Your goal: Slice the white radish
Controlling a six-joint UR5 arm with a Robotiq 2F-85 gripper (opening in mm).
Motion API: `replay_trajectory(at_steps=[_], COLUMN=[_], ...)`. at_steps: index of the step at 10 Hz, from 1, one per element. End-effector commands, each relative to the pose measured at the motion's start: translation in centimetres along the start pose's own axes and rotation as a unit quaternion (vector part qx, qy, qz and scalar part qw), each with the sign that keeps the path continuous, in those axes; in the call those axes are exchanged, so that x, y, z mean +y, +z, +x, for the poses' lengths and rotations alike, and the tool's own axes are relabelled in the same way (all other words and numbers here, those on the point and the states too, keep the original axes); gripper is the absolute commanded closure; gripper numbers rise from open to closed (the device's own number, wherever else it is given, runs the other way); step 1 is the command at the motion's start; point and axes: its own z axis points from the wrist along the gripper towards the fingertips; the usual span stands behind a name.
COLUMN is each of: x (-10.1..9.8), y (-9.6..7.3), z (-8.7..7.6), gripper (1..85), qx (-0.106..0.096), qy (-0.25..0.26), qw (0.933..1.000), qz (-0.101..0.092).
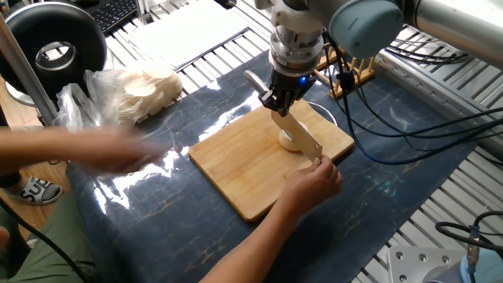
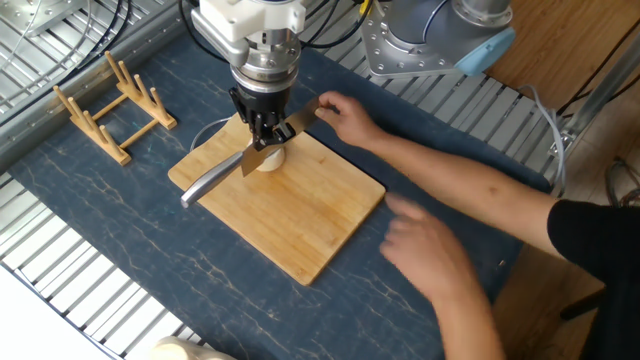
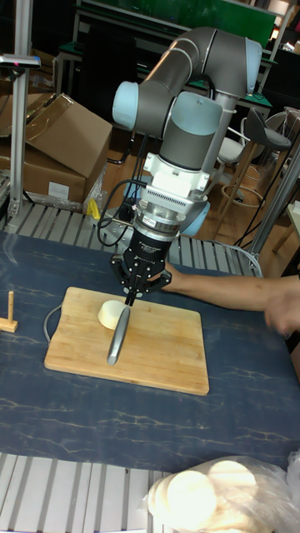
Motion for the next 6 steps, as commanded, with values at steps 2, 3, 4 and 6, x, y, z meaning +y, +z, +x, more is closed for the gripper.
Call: replay_trajectory(at_steps=[2,3,4,6], x=[0.33,0.37,0.42,0.30], y=[-0.20,-0.25,-0.22,-0.19], z=[-0.05,-0.01,-0.05,-0.26], gripper=[84.7,84.7,84.7,84.7], qx=[0.001,0.001,0.000,-0.003], qy=[0.004,0.005,0.004,0.001], qw=[1.0000,0.9999,0.9999,1.0000], qz=[-0.008,-0.009,-0.010,-0.008])
